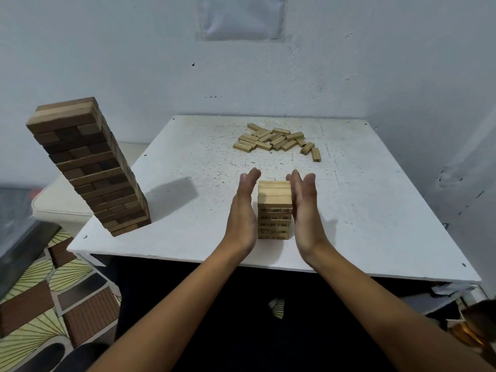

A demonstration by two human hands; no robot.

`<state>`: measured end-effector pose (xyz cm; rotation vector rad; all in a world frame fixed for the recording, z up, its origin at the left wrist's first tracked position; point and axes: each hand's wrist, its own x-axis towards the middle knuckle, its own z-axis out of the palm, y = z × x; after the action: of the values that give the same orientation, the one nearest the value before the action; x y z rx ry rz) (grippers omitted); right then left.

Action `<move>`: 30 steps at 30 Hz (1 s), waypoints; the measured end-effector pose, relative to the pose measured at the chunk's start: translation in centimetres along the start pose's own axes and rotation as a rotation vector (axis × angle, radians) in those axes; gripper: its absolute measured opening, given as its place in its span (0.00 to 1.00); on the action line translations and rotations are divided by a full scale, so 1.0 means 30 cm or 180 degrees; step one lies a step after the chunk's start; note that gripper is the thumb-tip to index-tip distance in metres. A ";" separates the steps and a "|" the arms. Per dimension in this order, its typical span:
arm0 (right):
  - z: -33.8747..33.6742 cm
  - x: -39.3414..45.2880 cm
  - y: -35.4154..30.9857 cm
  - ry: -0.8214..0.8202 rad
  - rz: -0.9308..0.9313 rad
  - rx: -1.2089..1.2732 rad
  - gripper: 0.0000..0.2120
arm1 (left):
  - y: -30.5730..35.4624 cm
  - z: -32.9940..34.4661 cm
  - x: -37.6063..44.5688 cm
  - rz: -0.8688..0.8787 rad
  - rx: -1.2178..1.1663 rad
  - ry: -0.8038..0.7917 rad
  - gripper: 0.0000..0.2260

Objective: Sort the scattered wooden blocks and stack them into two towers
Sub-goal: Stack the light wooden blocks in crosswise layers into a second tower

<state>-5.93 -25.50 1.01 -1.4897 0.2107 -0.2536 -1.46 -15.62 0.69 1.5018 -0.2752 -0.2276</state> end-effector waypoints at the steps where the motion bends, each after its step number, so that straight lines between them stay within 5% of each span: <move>1: 0.009 -0.008 -0.016 0.0001 -0.0043 0.0022 0.25 | 0.004 0.007 -0.002 0.0006 -0.0024 0.0021 0.32; 15: 0.040 -0.015 -0.022 0.0090 0.0034 0.0508 0.29 | 0.038 0.045 -0.027 -0.0020 -0.0039 0.0020 0.37; 23: 0.041 -0.005 -0.018 0.0136 0.0072 0.0500 0.30 | 0.047 0.046 -0.034 -0.0079 -0.0104 0.0027 0.17; 30: 0.044 -0.005 -0.020 0.0170 0.0075 0.0440 0.25 | 0.043 0.042 -0.033 -0.0013 -0.0181 -0.0080 0.20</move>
<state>-5.72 -24.24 1.69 -1.3439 0.2487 -0.2838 -2.82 -16.42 2.00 1.4443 -0.2835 -0.2558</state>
